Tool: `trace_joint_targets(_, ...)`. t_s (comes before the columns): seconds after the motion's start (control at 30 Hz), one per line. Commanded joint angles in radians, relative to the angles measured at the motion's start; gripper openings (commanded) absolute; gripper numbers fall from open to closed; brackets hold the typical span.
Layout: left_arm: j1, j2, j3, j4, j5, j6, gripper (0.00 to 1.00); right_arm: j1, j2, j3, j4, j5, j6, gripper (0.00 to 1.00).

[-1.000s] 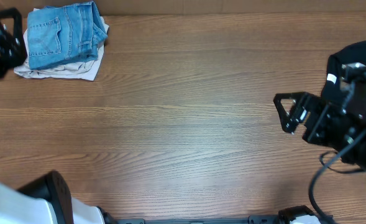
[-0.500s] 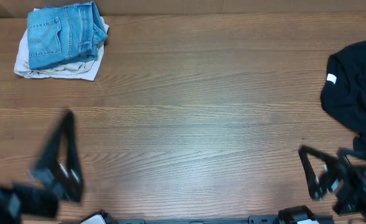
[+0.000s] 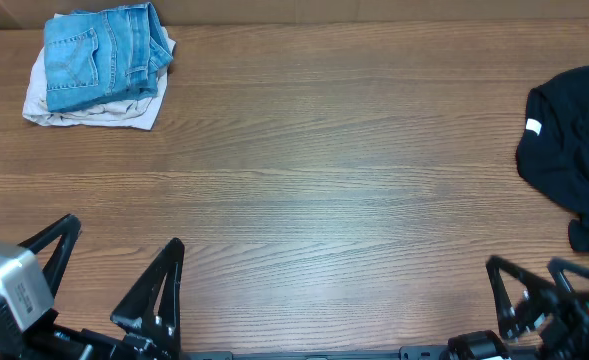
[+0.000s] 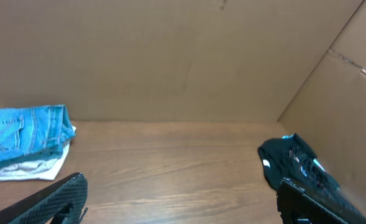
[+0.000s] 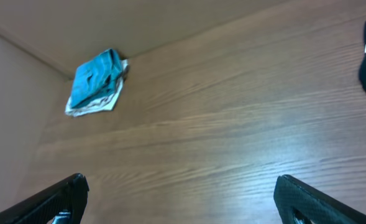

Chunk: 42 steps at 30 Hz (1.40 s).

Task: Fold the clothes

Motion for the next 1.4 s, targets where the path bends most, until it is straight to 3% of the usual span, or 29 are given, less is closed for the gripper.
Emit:
trace_joint_targets(0.0,0.005,0.0,-0.042,0.002,-0.003,0.063,1.0,-0.006,0.006,-0.04,0.051,0.041,-0.009,1.0)
trace_joint_targets(0.27,0.005,0.003,-0.053,0.002,-0.08,0.063,1.0,-0.006,0.006,-0.042,0.08,0.041,-0.009,1.0)
trace_joint_targets(1.37,0.005,0.003,-0.053,0.002,-0.08,0.063,1.0,-0.006,0.006,-0.042,0.072,0.041,-0.01,1.0)
